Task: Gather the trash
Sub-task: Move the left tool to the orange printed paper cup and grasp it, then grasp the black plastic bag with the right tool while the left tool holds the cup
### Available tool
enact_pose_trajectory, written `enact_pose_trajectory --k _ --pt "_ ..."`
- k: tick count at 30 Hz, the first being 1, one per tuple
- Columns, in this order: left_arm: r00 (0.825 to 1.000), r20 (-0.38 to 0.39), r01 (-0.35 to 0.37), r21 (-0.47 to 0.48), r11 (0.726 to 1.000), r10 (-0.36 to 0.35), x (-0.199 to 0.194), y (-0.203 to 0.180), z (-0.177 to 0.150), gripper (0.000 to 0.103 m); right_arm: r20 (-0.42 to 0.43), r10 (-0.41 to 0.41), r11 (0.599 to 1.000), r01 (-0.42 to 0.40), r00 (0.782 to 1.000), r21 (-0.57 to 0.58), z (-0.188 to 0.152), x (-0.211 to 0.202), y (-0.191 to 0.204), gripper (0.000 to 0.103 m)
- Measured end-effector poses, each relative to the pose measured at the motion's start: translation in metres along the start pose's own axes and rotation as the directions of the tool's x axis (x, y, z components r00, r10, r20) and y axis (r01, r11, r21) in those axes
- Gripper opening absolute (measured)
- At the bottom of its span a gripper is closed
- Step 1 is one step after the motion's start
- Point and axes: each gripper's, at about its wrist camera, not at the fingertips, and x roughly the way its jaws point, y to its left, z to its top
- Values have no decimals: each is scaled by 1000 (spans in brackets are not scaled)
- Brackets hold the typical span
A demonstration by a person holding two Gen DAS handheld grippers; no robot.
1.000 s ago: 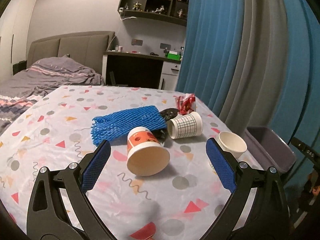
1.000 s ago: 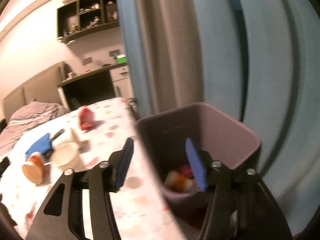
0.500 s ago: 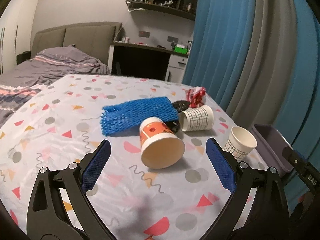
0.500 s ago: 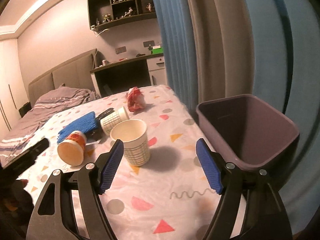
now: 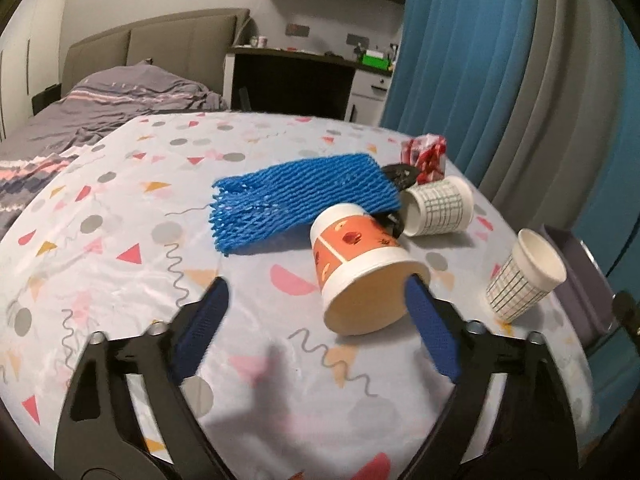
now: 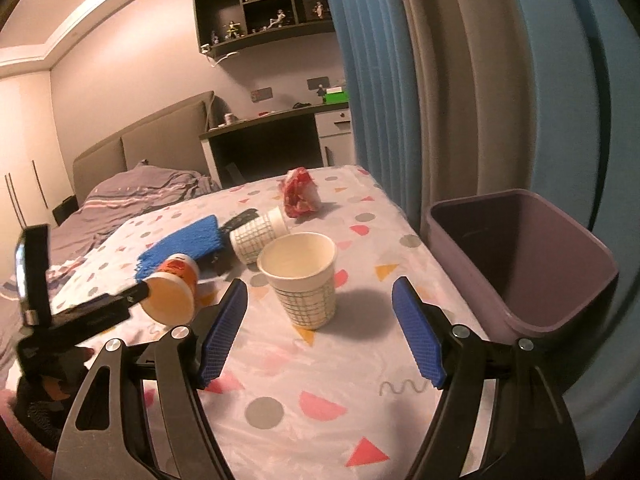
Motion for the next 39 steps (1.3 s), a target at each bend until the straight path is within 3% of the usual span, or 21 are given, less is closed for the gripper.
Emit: enact_pose_trajectory --k 3,5,12,17,25,33,39 --pt "999 -53 5 29 1000 -4 15 -1 2 52 8 33 999 -32 999 -18 2 -3 11 73" --pt "996 -82 18 20 1000 -16 21 1 2 43 17 48 998 -47 999 -37 4 -6 19 73" --pt "993 -115 9 -6 1000 -10 29 7 4 3 7 101 989 -99 995 -111 5 -4 52 73" --pt "997 -80 16 -53 998 -20 17 21 6 2 -4 117 981 -117 993 -153 8 6 70 73" --pt "998 51 -19 -117 993 25 -43 64 6 2 -94 135 974 -149 986 -168 8 50 108 68" --pt "995 91 -31 -166 986 47 -70 102 5 2 -223 52 975 -98 973 -200 3 130 135 42" --pt "995 89 -23 -188 982 41 -70 117 2 2 -274 19 979 -74 962 -190 5 166 135 36"
